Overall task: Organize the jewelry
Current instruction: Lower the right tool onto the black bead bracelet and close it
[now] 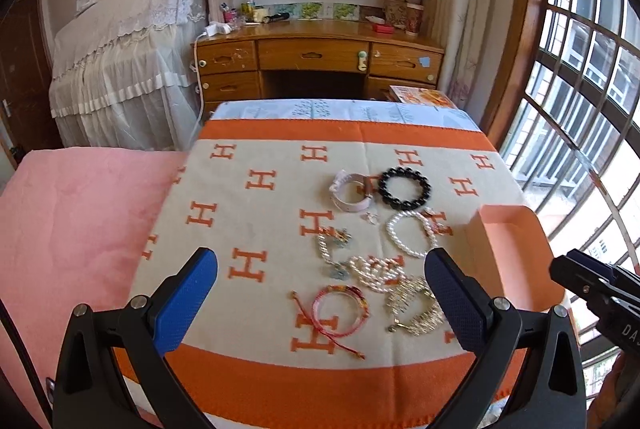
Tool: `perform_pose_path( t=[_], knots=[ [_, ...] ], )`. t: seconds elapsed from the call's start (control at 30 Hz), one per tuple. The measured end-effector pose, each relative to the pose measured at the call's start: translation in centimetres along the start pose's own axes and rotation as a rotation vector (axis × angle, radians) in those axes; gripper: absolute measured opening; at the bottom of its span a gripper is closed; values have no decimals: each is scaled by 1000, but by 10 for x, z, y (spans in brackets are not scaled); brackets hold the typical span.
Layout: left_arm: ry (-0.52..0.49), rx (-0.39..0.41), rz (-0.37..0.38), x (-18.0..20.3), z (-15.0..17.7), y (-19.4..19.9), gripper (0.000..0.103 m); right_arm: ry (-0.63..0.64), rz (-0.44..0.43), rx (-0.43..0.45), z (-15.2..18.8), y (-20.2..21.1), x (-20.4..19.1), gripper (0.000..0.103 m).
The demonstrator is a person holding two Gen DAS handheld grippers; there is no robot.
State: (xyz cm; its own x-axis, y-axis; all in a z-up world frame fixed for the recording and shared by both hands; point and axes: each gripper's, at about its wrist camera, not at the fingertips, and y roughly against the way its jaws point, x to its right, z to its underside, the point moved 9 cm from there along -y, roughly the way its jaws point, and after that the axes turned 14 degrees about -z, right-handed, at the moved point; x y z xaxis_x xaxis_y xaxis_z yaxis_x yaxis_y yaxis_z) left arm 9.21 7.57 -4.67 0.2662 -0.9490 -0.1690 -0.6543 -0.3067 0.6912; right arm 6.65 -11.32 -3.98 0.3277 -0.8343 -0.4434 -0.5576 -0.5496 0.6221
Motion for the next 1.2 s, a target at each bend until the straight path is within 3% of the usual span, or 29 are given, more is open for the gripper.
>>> perform_pose_path(
  t=[0.2,0.43,0.53,0.67,0.9,0.93,1.03,1.2],
  knots=[
    [-2,-77,27,-28,-42,-41,102,-10,9,-54,-54,-39,16,43],
    [-34,-183,24,-8,-72,-127,102,-48,63,-157,-114,-123,58,43],
    [-75,-243,47,16,-68,-168,102,-83,67,-236,-112,-168,77,43],
    [-134,-284,24,40,-59,-212,96,-116,95,-325,-100,-218,98,43],
    [-191,-332,36,71,-46,-249,92,-89,140,-426,-79,-260,109,43],
    [-198,-341,38,74,-43,-252,87,-50,163,-415,-79,-260,107,41],
    [-205,-384,47,79,-35,-262,67,16,200,-422,-76,-262,104,15],
    [-205,-415,70,89,-31,-271,43,-39,108,-377,-77,-244,98,15]
  ],
)
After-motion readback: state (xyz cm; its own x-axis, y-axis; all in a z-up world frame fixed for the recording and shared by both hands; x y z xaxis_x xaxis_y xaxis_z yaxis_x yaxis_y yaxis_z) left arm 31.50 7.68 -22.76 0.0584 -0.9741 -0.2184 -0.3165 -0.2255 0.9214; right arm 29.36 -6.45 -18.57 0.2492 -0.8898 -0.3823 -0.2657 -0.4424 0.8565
